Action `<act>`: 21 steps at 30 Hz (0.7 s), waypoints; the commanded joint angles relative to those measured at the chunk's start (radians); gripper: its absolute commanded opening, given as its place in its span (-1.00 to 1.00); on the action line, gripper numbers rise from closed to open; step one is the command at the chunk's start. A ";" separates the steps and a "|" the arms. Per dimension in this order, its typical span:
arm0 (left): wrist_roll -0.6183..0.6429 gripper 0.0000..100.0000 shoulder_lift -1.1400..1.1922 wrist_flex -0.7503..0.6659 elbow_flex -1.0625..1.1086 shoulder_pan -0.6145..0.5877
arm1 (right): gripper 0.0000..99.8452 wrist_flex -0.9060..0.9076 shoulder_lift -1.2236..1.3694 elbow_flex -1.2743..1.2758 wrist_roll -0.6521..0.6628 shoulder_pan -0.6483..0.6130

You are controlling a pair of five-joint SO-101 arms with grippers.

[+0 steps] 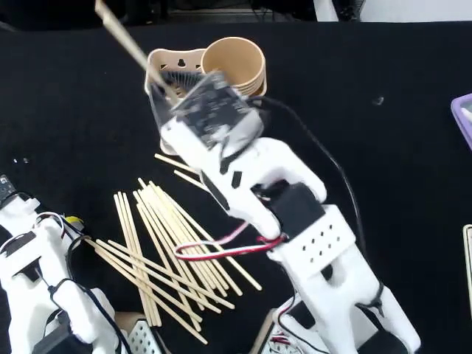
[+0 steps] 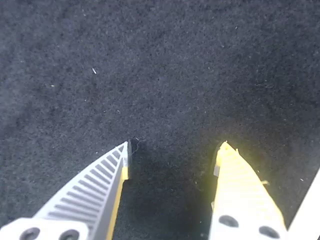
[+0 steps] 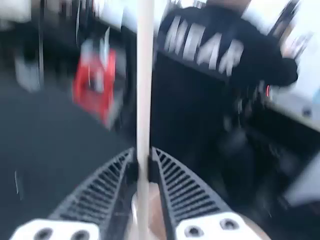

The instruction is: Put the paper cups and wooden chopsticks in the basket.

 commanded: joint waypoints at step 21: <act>-0.009 -0.44 -0.011 -0.014 -0.012 0.015 | -0.97 -0.548 0.506 -0.059 -0.055 0.084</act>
